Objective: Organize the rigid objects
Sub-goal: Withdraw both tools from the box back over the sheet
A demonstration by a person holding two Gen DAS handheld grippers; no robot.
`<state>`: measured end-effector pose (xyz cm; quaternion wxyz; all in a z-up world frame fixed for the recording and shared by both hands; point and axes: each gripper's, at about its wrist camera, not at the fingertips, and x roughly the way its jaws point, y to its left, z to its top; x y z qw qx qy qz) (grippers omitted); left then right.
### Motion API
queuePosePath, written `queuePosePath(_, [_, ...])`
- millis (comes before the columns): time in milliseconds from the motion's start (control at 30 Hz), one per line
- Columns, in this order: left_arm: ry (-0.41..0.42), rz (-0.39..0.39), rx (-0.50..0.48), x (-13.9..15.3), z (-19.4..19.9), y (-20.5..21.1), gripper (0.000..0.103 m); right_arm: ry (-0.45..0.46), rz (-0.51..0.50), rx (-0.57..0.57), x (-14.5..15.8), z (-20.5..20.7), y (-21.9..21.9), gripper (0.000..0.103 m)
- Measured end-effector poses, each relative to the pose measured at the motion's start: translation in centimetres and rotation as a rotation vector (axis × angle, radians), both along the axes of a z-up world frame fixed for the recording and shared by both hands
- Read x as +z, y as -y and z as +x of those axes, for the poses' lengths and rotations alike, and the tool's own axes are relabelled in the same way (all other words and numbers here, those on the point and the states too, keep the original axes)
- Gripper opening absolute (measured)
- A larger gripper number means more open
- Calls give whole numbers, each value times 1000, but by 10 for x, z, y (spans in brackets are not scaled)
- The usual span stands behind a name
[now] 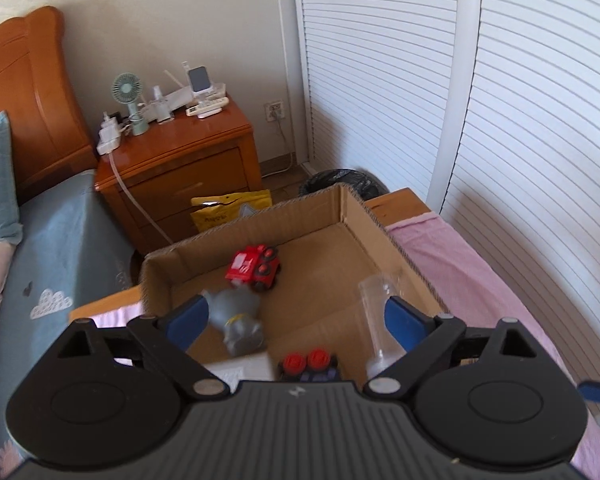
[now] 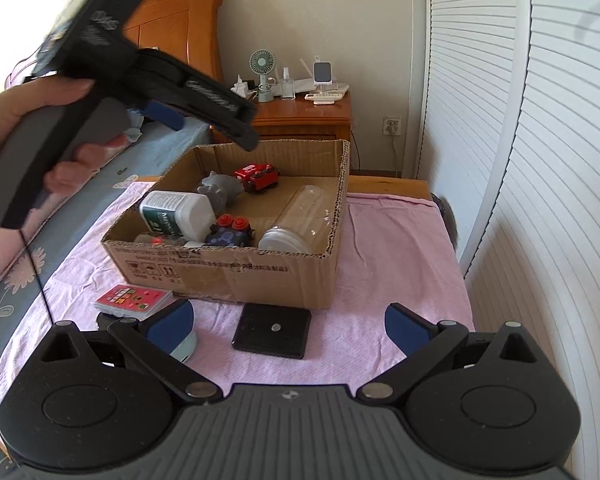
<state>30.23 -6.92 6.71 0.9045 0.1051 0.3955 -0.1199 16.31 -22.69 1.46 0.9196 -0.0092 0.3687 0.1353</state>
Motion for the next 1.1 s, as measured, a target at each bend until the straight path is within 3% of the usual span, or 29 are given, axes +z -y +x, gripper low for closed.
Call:
queuePosePath(333, [-5, 24, 61, 3, -67, -37, 97, -20, 1, 12, 0, -21, -5, 103])
queuePosePath(633, [-15, -16, 115, -39, -115, -66, 100, -42, 8, 9, -9, -31, -1, 103])
queuePosePath(767, [-17, -11, 168, -65, -117, -69, 100, -50, 13, 2, -12, -32, -1, 103])
queuePosePath(933, [-38, -60, 229, -91, -111, -75, 100, -50, 10, 6, -17, -32, -2, 103])
queuePosePath(1100, [-24, -4, 243, -111, -102, -70, 100, -74, 4, -6, -25, -25, -2, 103])
